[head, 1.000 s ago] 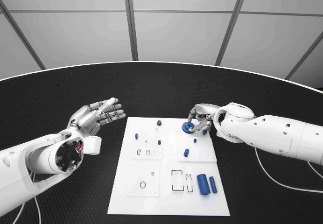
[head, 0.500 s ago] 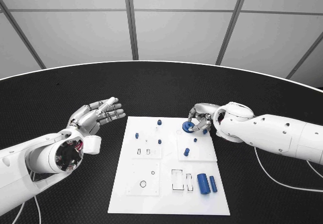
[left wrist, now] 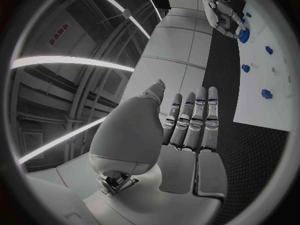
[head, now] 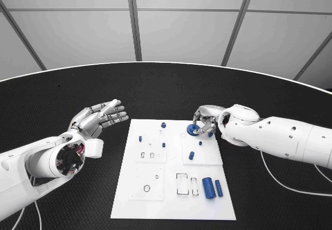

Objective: Assemble the parts on the task board

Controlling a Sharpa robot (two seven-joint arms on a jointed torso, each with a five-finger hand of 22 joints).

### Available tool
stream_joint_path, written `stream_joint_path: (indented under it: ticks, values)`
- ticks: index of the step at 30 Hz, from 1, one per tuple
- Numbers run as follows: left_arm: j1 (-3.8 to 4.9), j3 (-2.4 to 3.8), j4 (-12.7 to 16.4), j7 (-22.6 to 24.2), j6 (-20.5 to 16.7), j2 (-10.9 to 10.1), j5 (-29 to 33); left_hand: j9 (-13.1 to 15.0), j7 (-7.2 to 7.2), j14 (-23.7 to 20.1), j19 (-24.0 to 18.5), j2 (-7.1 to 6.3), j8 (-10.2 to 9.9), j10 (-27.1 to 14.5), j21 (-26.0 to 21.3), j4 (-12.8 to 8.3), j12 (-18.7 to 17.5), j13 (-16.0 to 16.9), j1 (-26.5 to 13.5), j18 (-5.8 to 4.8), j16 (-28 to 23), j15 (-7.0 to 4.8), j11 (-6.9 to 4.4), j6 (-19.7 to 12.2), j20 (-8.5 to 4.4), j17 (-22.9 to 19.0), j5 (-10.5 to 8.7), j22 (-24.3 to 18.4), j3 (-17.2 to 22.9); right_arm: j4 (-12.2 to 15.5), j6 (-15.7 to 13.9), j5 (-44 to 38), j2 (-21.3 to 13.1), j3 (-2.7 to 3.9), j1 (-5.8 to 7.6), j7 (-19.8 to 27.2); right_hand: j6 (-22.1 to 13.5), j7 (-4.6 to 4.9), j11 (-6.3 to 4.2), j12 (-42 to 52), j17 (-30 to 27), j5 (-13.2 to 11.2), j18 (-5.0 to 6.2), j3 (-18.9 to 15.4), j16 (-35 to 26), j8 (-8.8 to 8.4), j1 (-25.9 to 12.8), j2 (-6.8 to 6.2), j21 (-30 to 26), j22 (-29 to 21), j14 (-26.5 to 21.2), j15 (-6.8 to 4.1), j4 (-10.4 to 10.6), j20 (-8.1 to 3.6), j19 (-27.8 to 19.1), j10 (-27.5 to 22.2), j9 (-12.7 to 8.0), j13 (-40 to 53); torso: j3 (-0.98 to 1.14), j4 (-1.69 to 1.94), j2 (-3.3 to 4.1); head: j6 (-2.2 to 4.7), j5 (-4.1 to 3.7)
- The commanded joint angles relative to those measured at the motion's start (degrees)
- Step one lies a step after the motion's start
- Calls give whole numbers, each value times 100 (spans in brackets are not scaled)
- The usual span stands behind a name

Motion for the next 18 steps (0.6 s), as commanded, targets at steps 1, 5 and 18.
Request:
stream_joint_path:
  ticks: [1, 5, 18]
  values:
    - [0, 0, -3, -1, 0, -3, 0, -7, 298, -23, 57, -45, -24, 41, 27, -6, -29, -6, 7, 115, -32, 3, 2, 24, -1, 7, 11, -7, 38, 19, -84, -10, -5, 0, 0, 5, 120, -30, -51, 60, 1510, 21, 8, 153, 14, 1, 21, 112, 41, -18, 585, -61, 0, -58, 341, 494, 0, 1391, 2, -4, -5, 2, 0]
    - [0, 0, -8, -5, 6, -4, 0, -7, 298, -23, 57, -45, -24, 41, 27, -6, -29, -6, 7, 115, -32, 3, 2, 24, -1, 7, 11, -7, 38, 80, -236, -20, -19, 0, 0, 9, 259, -74, -88, 155, 1510, 31, 8, 342, 14, -1, 12, 120, 73, -43, 585, -98, -10, -89, 342, 568, -11, 1470, 2, -7, -6, 18, -4]
    - [0, 0, -65, -13, 24, 35, 0, -7, 298, -23, 57, -45, -24, 41, 27, -6, -29, -6, 7, 115, -32, 3, 2, 24, -1, 7, 11, -7, 38, 597, -673, -503, -77, 7, 0, -52, 357, -101, -114, 203, 1510, 70, 13, 501, 14, -33, -113, 68, 79, -131, 585, -130, -1, -120, 342, 605, -27, 1510, -6, -4, -23, 84, -18]
